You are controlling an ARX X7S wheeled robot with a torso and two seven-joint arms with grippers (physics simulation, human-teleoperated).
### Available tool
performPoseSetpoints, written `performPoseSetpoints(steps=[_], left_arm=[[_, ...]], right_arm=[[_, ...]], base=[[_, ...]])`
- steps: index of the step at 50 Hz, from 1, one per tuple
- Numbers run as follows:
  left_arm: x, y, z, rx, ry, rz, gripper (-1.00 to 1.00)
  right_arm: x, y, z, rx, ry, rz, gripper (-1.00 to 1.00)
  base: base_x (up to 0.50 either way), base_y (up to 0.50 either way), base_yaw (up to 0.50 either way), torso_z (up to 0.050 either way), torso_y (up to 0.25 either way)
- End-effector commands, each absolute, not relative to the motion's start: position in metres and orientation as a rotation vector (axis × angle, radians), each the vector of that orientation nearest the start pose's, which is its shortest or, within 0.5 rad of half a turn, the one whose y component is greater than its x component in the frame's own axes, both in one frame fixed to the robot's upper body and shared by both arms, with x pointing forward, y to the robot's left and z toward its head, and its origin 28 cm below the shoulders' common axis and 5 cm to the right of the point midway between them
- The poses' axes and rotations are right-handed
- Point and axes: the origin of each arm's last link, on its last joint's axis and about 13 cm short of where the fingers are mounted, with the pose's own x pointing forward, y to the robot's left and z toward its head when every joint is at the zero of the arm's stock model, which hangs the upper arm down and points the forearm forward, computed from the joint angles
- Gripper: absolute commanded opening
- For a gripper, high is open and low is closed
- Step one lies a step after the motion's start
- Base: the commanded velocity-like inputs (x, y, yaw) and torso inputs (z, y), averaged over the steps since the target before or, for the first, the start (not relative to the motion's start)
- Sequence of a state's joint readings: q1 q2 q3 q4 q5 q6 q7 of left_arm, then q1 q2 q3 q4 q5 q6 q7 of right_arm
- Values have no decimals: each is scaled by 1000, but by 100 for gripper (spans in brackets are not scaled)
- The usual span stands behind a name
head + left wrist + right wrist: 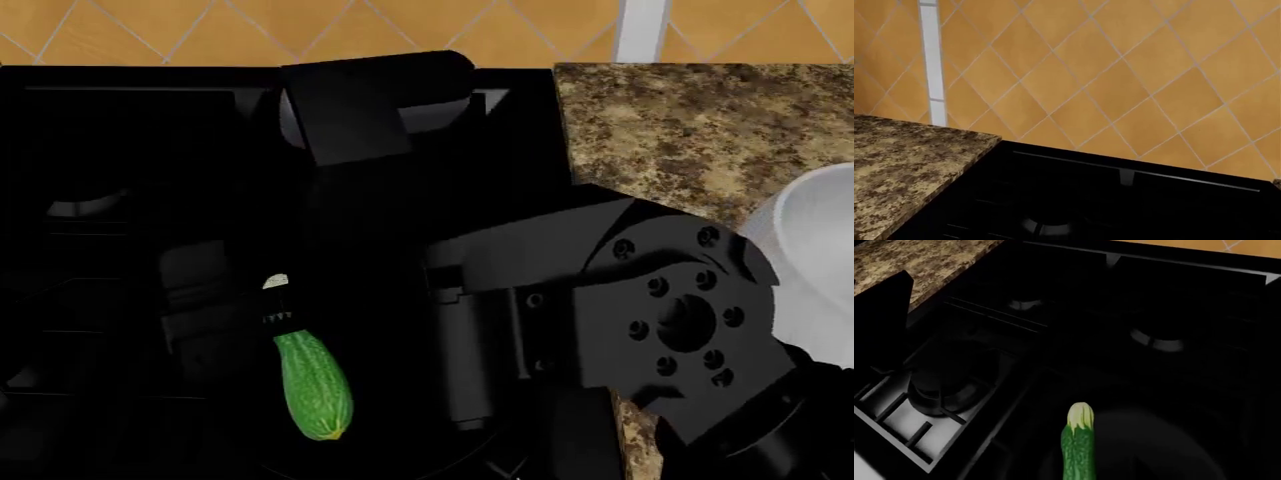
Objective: Pick the zucchini from the pan and place it in the bowl.
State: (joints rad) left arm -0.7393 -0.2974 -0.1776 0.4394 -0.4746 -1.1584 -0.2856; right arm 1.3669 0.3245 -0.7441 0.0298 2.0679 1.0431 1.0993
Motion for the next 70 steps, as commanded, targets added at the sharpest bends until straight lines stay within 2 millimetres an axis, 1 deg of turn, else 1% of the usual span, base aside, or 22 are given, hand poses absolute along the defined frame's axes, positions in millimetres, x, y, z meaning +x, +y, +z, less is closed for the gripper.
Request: performPoseSetpoints(steps=[1, 11, 21, 35, 55, 70], left_arm=[[282, 273, 226, -84, -35, 173, 100], [285, 271, 224, -79, -29, 168, 100], [284, 272, 223, -84, -29, 170, 100], [285, 272, 220, -85, -25, 168, 100], [289, 272, 215, -81, -16, 166, 100], [289, 274, 211, -82, -10, 166, 100]], right_arm=[[267, -23, 297, -25, 597, 521, 100], [270, -26, 291, -30, 609, 510, 100], [270, -28, 287, -31, 622, 504, 100], [269, -26, 282, -43, 635, 507, 100], [275, -27, 274, -47, 657, 500, 100], [279, -24, 269, -57, 669, 510, 100]], base=[[0, 0, 0, 0, 0], [0, 0, 0, 0, 0], [0, 0, 0, 0, 0], [0, 0, 0, 0, 0], [0, 0, 0, 0, 0], [0, 0, 0, 0, 0]])
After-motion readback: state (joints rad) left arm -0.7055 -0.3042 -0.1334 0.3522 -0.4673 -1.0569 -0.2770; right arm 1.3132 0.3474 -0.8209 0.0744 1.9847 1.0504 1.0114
